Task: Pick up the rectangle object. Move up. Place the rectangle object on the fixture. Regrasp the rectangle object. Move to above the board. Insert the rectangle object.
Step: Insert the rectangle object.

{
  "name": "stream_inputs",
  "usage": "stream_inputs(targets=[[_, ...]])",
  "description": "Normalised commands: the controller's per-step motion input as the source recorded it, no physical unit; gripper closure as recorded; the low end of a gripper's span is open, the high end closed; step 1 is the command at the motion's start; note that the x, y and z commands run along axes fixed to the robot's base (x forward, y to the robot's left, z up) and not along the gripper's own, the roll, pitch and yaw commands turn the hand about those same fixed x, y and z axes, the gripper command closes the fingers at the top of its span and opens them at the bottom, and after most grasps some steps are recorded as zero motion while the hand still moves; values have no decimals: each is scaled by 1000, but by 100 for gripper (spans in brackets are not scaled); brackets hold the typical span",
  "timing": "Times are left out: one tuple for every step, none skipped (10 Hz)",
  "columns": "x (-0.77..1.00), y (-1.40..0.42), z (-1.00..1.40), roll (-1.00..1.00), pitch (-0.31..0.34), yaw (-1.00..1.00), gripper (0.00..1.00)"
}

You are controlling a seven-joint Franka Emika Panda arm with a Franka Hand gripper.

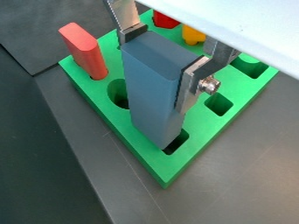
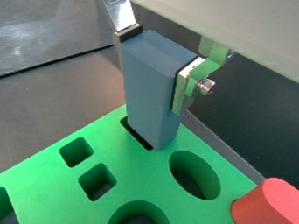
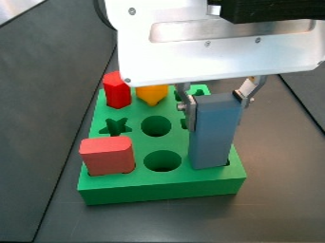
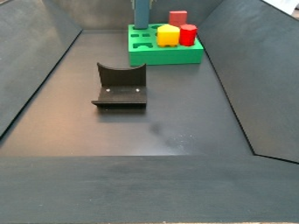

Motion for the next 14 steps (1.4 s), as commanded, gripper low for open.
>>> stream_inputs(targets=[[194, 0, 114, -39, 0, 23, 100], [243, 0, 71, -21, 3, 43, 100], [174, 0, 0, 0, 0, 3, 100], [126, 14, -71, 14, 0, 29, 100], [60, 51, -160, 29, 0, 6, 100], [0, 71, -171, 41, 0, 0, 100], [0, 63, -157, 41, 0, 0, 100], [-31, 54, -169, 61, 0, 0, 100], [-114, 0, -189, 66, 0, -177, 100], [-51, 0, -320, 106, 0, -274, 100], [-83, -23, -277, 89, 0, -354, 100], [-94, -31, -283, 109, 0, -294, 100], [-60, -120, -394, 189, 0, -266, 100], [0, -289, -583, 374, 13, -109, 100]])
